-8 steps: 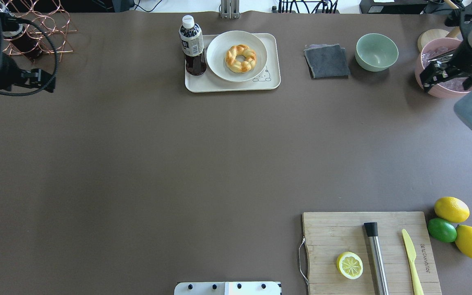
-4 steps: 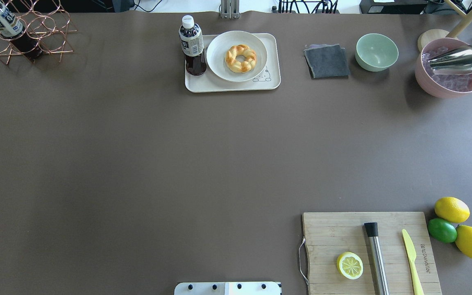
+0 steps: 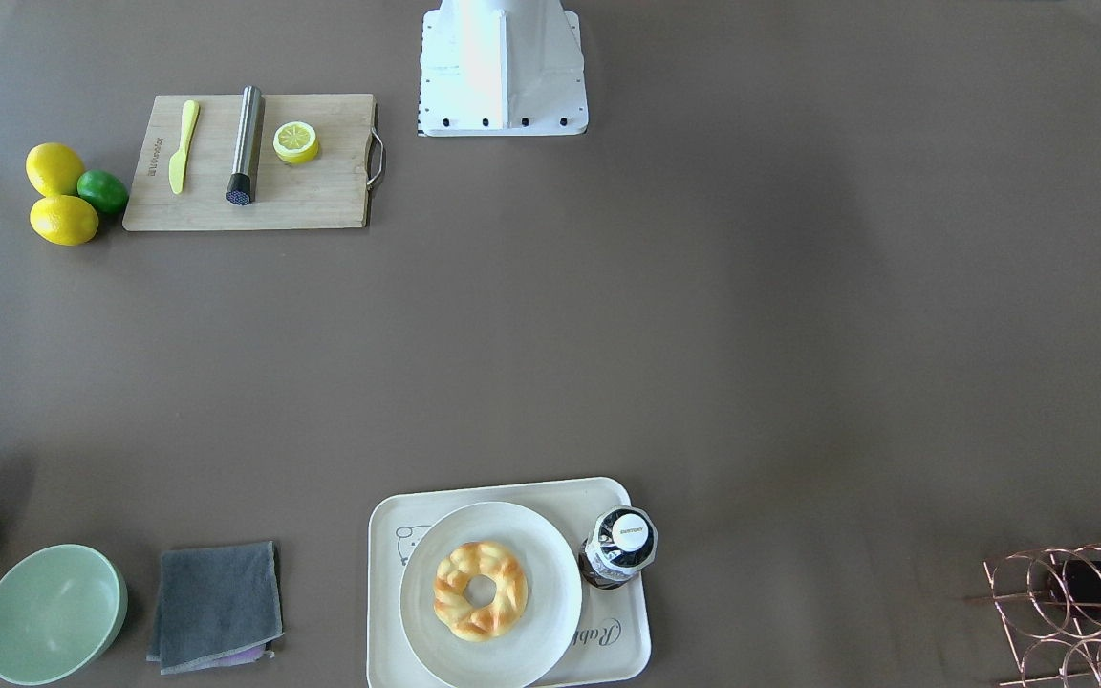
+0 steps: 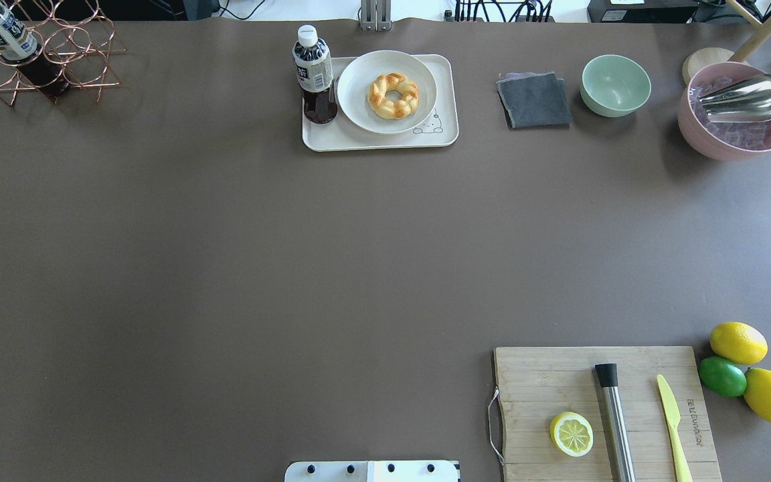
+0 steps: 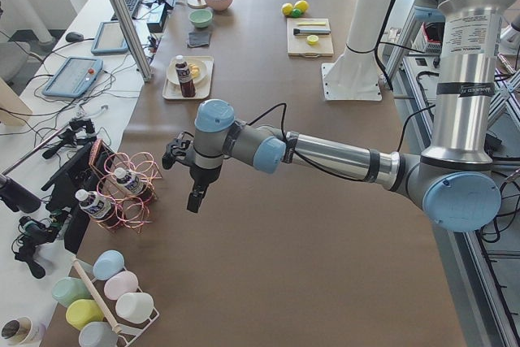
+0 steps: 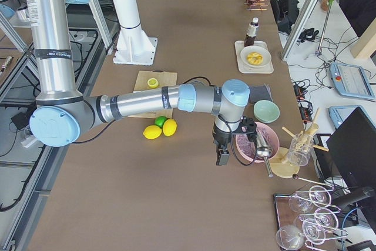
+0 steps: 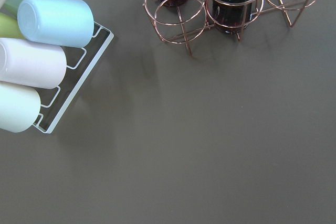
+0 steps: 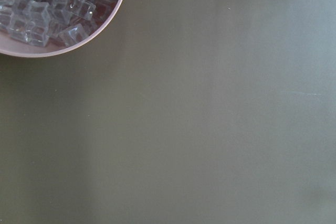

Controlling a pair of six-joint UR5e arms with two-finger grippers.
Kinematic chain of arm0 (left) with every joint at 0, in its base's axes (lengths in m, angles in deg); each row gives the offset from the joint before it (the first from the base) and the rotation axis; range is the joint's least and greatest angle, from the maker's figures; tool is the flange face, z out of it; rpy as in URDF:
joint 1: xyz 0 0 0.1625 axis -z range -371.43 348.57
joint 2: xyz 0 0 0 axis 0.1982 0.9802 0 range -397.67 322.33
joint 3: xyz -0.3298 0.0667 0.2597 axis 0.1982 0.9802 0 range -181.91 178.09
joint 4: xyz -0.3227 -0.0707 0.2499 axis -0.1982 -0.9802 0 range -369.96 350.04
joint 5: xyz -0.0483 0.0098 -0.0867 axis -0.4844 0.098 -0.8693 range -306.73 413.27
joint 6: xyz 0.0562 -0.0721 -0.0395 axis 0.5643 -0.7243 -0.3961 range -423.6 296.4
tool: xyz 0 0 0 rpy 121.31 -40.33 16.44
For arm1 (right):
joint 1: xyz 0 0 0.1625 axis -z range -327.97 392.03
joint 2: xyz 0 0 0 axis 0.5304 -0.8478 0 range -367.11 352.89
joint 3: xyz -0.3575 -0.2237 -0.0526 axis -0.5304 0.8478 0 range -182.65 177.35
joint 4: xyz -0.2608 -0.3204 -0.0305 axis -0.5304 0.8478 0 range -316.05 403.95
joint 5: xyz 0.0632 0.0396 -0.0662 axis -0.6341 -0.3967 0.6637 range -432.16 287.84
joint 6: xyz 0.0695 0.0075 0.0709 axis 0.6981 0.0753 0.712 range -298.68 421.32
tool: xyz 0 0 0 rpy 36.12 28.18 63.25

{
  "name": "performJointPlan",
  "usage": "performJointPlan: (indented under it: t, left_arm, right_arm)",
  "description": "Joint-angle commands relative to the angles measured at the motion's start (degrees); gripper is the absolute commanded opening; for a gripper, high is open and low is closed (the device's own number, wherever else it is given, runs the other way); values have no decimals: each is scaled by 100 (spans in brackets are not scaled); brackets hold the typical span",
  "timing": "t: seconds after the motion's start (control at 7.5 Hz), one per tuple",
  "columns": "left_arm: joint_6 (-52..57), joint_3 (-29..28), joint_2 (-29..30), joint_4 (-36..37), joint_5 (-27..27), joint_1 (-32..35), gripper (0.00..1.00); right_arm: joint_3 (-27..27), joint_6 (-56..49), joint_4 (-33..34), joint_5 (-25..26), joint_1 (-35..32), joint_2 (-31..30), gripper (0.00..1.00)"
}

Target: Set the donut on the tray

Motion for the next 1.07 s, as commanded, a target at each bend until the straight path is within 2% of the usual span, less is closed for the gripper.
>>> performJointPlan:
  t: [0.0, 0.13, 0.27, 0.53, 0.93]
  left_arm:
    - [36, -488, -10, -77, -162, 196, 99]
    - [36, -864, 42, -6, -1025, 423, 99]
    - [36, -859, -1, -6, -1512, 547, 99]
    - [28, -876, -45, -14, -1508, 583, 99]
    - [28, -938, -19, -58, -1394, 610, 99]
  right_arm:
    - [553, -45, -549, -443, -257, -104, 99]
    - [677, -45, -561, -638, -274, -87, 99]
    - [713, -28, -553, -657, -283, -87, 99]
    - [1028, -36, -692, -902, -292, -104, 99]
    - [1056, -36, -825, -1035, -354, -209, 99]
